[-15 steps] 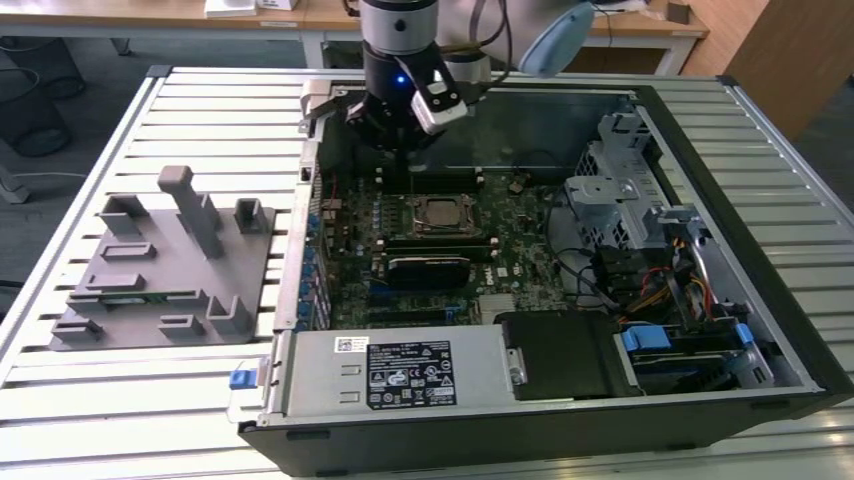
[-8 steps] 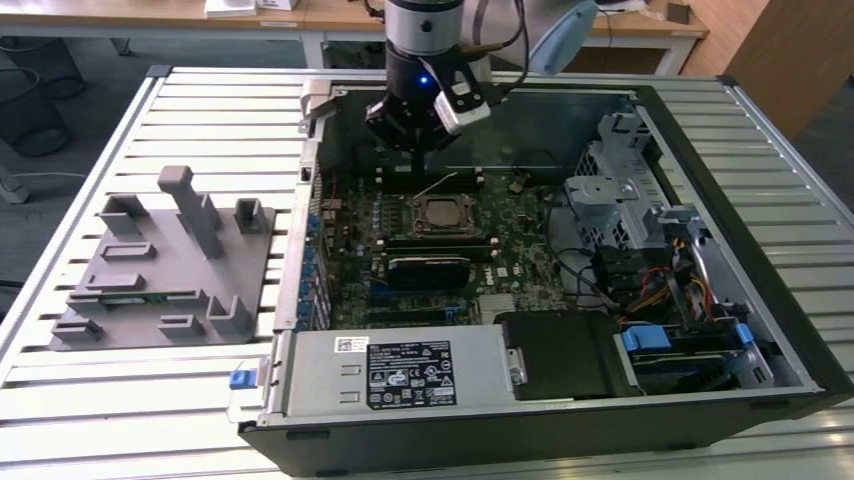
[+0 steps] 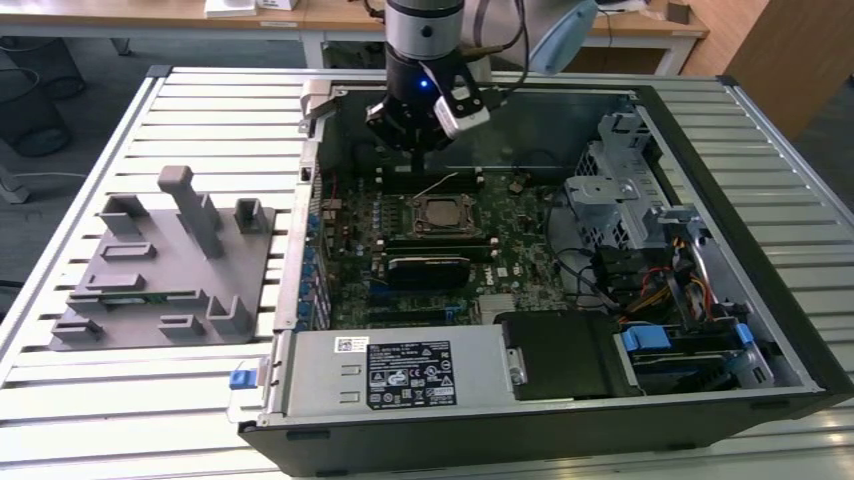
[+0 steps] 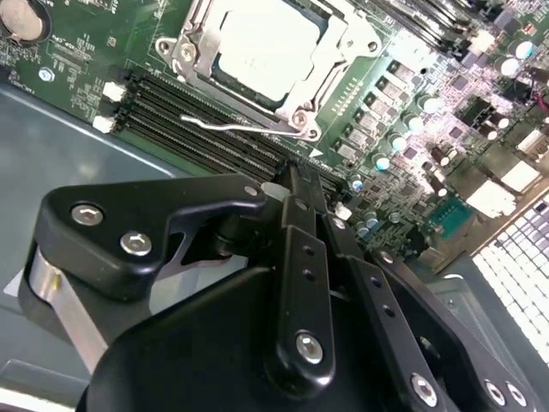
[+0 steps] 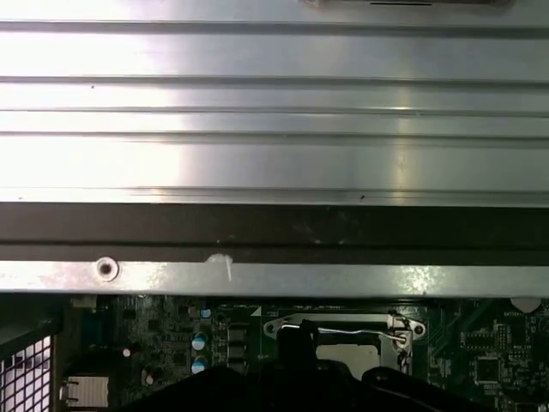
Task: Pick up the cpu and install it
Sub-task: 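Install the first cpu locking lever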
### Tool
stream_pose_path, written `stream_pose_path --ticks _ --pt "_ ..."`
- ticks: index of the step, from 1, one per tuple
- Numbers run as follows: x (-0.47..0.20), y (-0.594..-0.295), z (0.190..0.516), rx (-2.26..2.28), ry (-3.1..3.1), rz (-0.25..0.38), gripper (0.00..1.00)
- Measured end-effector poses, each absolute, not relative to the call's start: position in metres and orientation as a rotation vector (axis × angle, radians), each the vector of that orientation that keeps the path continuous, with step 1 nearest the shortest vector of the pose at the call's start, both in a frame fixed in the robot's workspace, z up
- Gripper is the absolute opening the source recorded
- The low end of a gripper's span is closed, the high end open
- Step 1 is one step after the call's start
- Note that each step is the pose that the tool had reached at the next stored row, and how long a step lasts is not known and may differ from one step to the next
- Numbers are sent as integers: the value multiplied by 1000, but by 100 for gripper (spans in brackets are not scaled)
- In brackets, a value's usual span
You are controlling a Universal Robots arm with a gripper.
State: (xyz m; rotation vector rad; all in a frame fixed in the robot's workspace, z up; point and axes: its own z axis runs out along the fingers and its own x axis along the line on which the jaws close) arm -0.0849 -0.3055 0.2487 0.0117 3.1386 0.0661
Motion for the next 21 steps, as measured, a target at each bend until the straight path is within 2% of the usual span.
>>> stream_pose_path --ticks 21 --pt "-61 -305 237 -35 3139 63 11"
